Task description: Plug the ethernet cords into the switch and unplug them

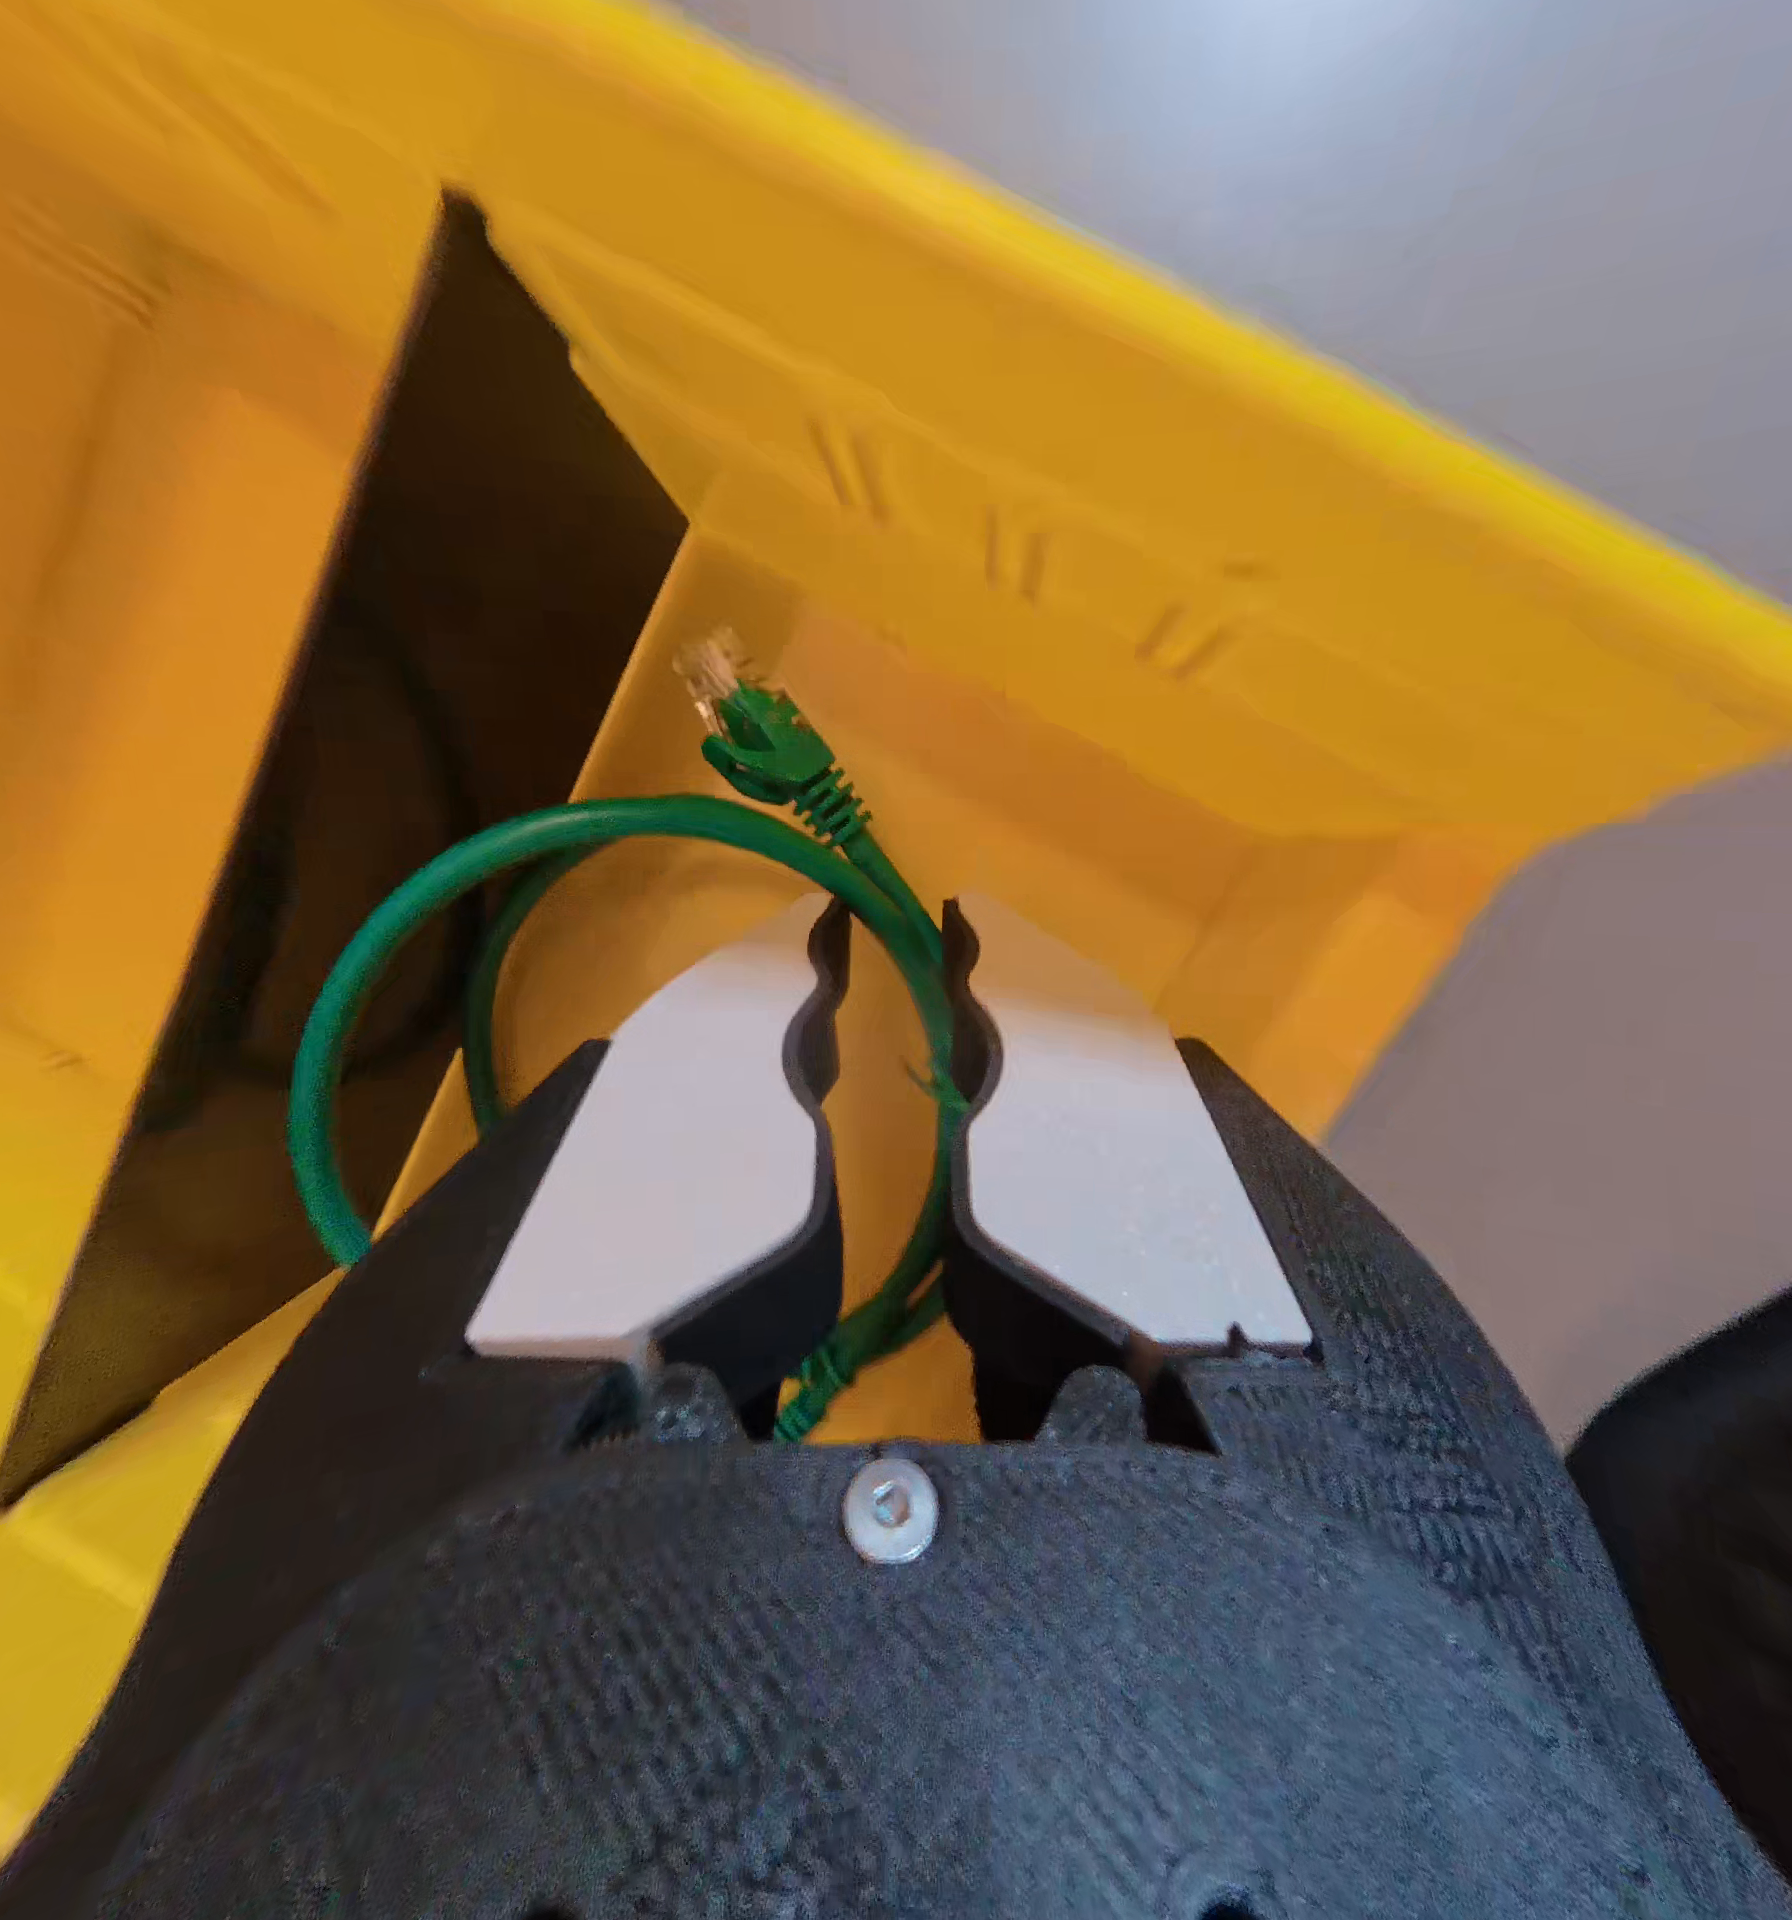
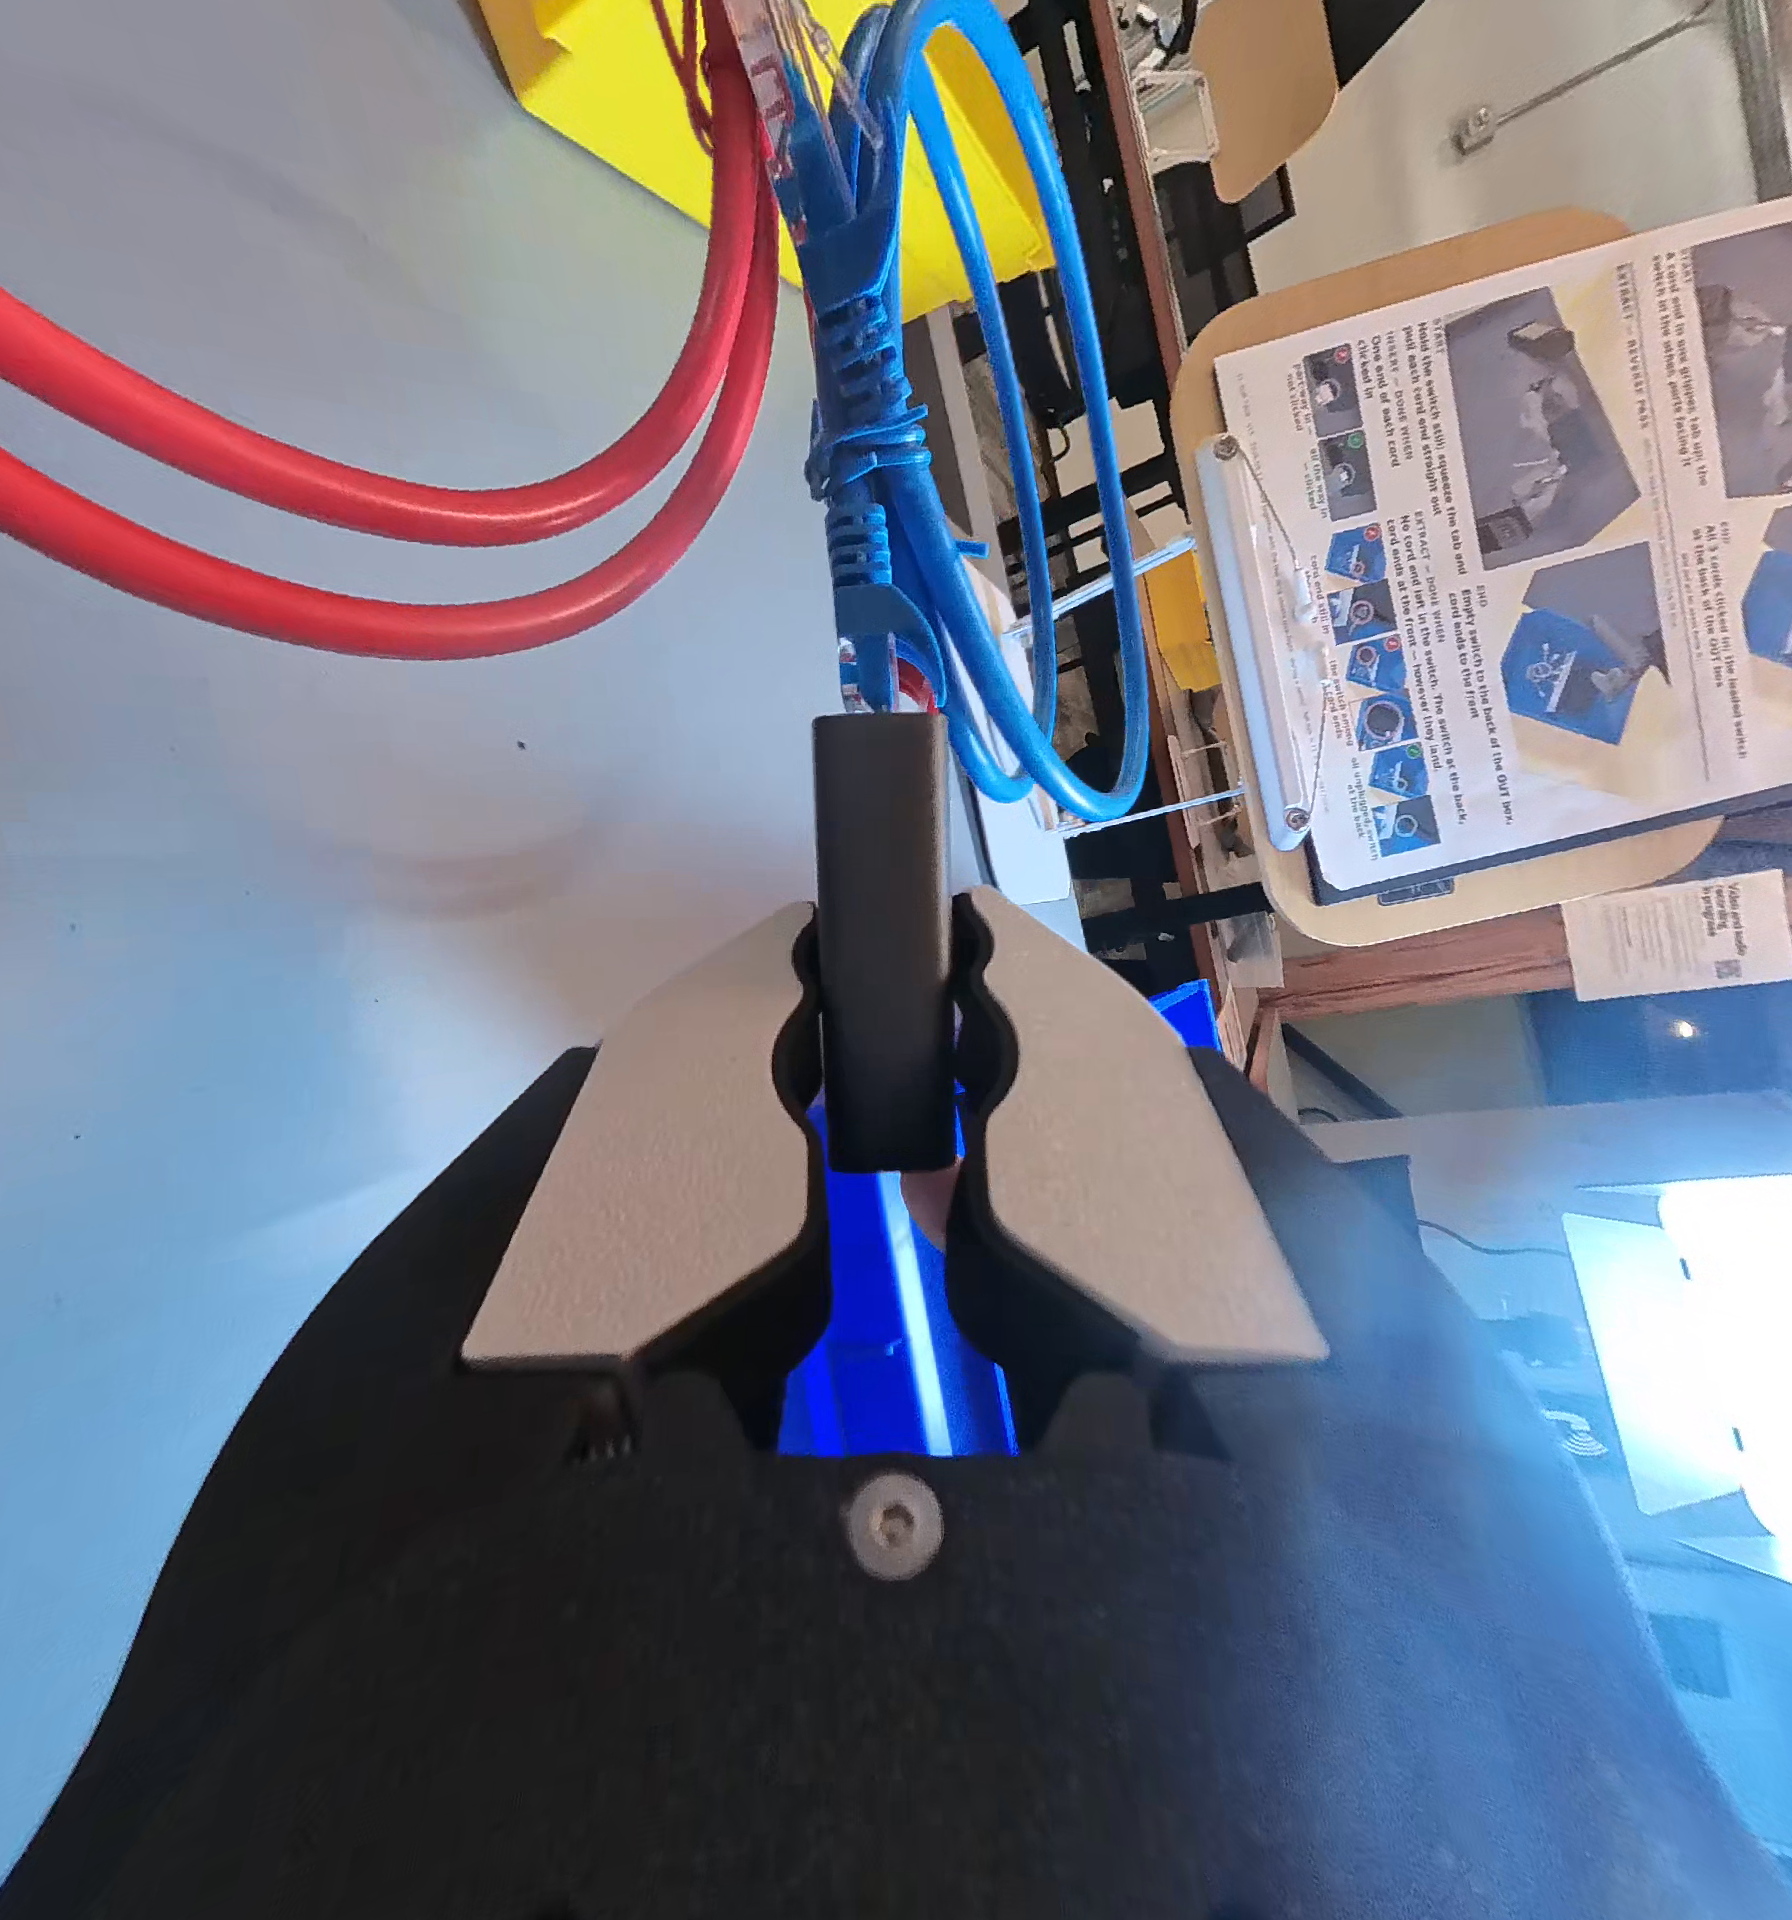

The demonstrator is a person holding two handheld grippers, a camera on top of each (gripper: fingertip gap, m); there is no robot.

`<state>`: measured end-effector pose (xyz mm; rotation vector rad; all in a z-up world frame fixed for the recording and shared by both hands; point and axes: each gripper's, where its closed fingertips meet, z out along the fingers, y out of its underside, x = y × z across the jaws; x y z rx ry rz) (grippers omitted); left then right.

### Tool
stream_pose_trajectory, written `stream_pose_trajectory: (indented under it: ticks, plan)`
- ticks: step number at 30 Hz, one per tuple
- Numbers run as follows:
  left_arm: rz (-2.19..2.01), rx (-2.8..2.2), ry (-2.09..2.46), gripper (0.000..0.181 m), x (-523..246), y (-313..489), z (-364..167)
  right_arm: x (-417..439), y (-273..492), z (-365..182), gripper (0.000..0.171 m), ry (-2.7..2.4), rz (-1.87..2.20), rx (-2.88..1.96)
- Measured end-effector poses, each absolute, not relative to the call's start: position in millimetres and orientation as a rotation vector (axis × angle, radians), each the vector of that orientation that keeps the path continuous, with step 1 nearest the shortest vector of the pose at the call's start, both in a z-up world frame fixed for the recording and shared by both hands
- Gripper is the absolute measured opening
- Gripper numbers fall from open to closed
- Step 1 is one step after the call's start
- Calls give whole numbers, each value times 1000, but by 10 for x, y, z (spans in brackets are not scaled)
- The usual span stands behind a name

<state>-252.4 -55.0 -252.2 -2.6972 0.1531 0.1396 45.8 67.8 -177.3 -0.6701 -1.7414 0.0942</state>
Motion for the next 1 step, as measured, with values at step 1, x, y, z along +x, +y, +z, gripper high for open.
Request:
stream_pose_trajectory:
  ticks: [1]
  plan:
    - [168,-2668,180,16,-2480,-578,-2386,461,688,-1761,22,-1736,97,-672]
